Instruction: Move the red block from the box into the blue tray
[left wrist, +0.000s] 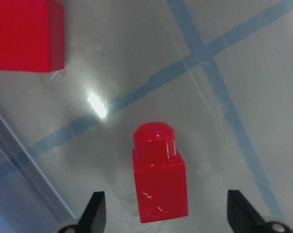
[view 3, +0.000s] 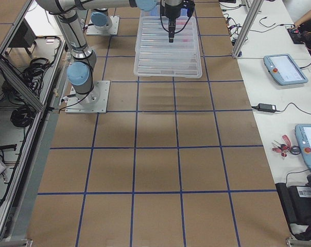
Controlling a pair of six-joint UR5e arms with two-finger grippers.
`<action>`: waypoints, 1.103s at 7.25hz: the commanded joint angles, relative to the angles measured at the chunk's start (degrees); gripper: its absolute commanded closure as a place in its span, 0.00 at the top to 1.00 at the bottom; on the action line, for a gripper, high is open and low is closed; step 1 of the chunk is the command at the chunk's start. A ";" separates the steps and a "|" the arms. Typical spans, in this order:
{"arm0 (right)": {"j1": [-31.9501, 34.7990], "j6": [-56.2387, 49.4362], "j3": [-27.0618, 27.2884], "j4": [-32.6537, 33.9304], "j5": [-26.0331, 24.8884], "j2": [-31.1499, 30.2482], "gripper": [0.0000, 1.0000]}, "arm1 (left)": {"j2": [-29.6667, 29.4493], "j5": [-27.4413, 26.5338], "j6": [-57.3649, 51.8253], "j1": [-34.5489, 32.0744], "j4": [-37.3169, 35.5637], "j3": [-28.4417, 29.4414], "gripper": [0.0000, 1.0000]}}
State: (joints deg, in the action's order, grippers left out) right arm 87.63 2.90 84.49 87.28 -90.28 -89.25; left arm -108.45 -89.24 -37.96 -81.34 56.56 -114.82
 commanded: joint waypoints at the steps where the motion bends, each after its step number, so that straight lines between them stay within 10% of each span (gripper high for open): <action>1: 0.00 0.00 0.06 0.00 -0.07 0.04 1.00 | 0.16 0.21 0.16 -0.39 -0.22 0.03 0.00; 5: 0.00 0.00 0.15 0.00 0.19 0.04 1.00 | 3.32 2.94 3.68 -0.05 1.27 1.96 0.00; 8: 0.00 -0.09 0.15 0.00 -0.25 0.04 1.00 | 6.57 2.67 6.13 0.13 19.13 14.21 0.00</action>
State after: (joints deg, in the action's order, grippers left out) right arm 87.63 2.88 84.64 87.28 -90.41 -89.21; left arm -103.09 -86.45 -33.00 -81.28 67.30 -106.61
